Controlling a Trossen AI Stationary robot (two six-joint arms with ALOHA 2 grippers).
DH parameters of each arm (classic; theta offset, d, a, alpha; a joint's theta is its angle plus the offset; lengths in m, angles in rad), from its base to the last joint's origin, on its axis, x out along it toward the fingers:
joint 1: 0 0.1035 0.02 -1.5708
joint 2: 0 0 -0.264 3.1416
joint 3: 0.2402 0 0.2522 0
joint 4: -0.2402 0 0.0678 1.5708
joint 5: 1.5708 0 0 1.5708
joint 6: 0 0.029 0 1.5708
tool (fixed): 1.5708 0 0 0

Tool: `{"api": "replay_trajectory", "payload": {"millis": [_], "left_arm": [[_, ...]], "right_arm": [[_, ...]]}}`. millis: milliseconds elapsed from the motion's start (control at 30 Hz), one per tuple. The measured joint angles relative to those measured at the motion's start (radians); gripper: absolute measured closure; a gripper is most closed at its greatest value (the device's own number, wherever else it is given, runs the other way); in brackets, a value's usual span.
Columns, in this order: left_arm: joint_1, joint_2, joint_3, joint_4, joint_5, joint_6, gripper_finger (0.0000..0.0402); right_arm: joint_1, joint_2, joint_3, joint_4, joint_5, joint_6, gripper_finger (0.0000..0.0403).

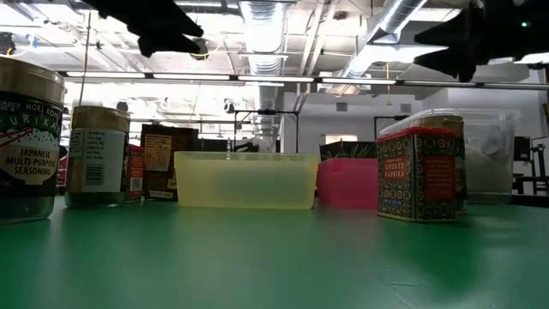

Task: Sort spices by type
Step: Put the top left brown seasoning bottle into the yellow bin

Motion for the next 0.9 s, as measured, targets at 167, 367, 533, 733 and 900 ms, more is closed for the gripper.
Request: {"api": "replay_trajectory", "payload": {"millis": [167, 367, 533, 733, 900], "left_arm": [[0.013, 0.079, 0.092, -0.093, 0.036, 0.023, 0.0178], [0.013, 0.138, 0.207, -0.206, 0.042, 0.033, 0.0178], [0.000, 0.153, 0.256, -0.278, 0.043, 0.032, 0.0178], [-0.028, 0.154, 0.257, -0.365, 0.043, 0.018, 0.0178], [-0.059, 0.165, 0.257, -0.418, 0.043, 0.001, 0.0178]], "right_arm": [[0.000, 0.172, 0.073, -0.003, 0.006, -0.016, 0.0076], [0.005, 0.388, 0.163, 0.004, 0.006, -0.049, 0.0076], [0.037, 0.529, 0.187, 0.108, -0.017, -0.088, 0.0076], [0.040, 0.633, 0.238, 0.168, -0.021, -0.094, 0.0076], [0.049, 0.683, 0.314, 0.128, -0.020, -0.069, 0.0076]]}}
